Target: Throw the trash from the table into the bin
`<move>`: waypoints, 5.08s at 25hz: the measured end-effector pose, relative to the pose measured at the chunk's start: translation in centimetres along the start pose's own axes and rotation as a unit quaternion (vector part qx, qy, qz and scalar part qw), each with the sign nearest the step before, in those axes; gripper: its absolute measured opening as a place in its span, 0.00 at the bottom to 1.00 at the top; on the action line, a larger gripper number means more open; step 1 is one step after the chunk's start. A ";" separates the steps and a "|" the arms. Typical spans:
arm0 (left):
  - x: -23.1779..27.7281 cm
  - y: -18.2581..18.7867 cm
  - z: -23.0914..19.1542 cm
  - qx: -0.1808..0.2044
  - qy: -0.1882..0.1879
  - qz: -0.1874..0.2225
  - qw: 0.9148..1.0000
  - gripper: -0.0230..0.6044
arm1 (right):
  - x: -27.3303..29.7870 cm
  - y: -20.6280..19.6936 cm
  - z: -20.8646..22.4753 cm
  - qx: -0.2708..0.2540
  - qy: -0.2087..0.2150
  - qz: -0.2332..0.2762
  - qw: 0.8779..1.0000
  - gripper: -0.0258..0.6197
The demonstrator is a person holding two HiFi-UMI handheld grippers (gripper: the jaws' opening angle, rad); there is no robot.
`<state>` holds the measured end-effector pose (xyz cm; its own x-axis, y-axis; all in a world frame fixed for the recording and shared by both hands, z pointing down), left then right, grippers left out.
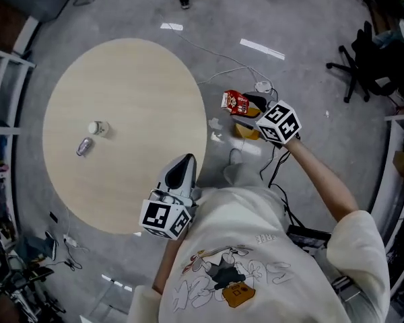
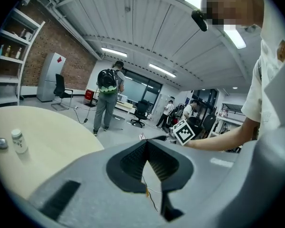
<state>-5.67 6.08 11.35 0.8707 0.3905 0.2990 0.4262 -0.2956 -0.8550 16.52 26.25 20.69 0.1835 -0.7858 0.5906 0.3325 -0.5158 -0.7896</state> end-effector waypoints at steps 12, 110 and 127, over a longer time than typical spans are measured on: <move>11.3 -0.6 6.5 0.046 -0.044 -0.050 0.997 0.04 | -6.2 -6.3 7.3 0.051 -0.035 0.023 0.998 0.55; 40.5 -38.0 -10.5 0.024 0.007 -0.317 0.948 0.04 | 25.4 -53.9 20.6 -0.028 -0.043 -0.356 0.933 0.47; 34.1 -30.1 -7.4 0.021 0.015 -0.256 0.966 0.04 | 17.6 -39.9 15.1 -0.064 -0.039 -0.289 0.954 0.05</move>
<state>13.02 21.88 50.36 0.5548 0.4505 0.6994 0.7934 -0.0335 -0.6078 20.44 38.14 65.10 0.0738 -0.3317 0.9405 0.2852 -0.8967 -0.3386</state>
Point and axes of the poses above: the fingertips, and each gripper's own axes: x forward along the fingers, z to its right, y out of its top, the point moved 9 cm from there along -x, backward along the fingers, and after that the axes turned 2 degrees about -x, right-handed, at the moved point
